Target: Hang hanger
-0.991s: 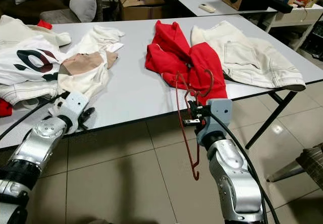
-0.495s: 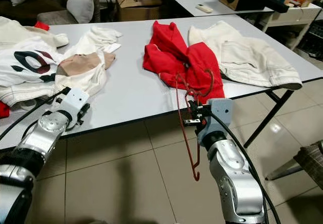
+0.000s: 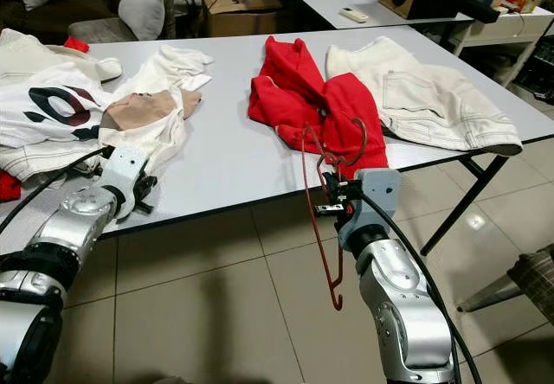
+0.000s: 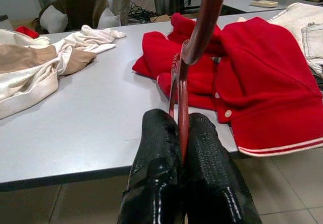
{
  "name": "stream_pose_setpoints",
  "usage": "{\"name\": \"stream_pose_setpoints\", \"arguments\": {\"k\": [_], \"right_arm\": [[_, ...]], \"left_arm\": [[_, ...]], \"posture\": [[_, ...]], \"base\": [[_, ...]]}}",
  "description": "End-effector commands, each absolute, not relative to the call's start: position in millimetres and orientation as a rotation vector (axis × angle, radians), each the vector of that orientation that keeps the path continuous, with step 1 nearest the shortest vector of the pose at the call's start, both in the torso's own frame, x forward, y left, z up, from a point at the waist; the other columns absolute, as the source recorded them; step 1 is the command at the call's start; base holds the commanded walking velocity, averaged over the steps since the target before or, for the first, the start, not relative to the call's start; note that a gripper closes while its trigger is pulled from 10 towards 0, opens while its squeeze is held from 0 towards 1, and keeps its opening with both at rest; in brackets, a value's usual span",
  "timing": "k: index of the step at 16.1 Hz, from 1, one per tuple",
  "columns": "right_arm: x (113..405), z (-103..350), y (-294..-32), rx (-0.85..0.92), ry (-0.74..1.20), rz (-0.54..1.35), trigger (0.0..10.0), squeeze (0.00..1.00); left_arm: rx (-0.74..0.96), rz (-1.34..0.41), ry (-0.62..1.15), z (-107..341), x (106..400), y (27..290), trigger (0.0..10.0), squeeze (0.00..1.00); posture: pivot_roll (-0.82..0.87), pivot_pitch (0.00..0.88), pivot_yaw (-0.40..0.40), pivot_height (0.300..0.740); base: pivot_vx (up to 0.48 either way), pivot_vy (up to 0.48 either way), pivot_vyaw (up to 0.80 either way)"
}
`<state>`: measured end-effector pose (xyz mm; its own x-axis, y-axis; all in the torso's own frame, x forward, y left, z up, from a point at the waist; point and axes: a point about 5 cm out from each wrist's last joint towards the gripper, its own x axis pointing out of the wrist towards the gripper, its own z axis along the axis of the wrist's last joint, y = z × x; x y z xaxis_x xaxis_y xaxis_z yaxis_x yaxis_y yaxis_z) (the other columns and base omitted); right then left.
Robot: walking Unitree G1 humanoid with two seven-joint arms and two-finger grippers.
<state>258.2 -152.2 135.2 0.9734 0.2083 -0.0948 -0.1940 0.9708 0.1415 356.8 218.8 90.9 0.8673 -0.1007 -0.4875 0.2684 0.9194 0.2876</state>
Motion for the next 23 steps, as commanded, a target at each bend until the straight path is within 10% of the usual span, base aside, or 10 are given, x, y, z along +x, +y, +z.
{"name": "stream_pose_setpoints", "arguments": {"k": [1, 7, 15, 23], "right_arm": [[260, 139, -154, 0.124, 0.096, 0.195, 10.0, 0.0], [262, 138, -152, 0.133, 0.097, 0.204, 10.0, 0.0], [236, 140, -162, 0.273, 0.125, 0.552, 10.0, 0.0], [227, 160, -154, 0.476, 0.058, 0.838, 10.0, 0.0]], "left_arm": [[0.311, -0.231, 0.609, 69, 346, 216, 0.0, 0.0], [0.08, -0.199, 0.624, 67, 344, 219, 0.0, 0.0], [-0.404, -0.671, 0.246, 181, 344, 173, 0.0, 0.0], [-0.318, -0.826, 0.187, 252, 308, 172, 0.0, 0.0]], "posture": [[-0.14, 0.0, -0.035, 0.74], [-0.12, 0.0, -0.043, 0.74], [-0.1, 0.0, -0.029, 0.74], [-0.07, 0.0, -0.021, 0.74]], "base": [[0.0, 0.0, 0.0], [0.0, 0.0, 0.0], [0.0, 0.0, 0.0], [0.0, 0.0, 0.0]]}}
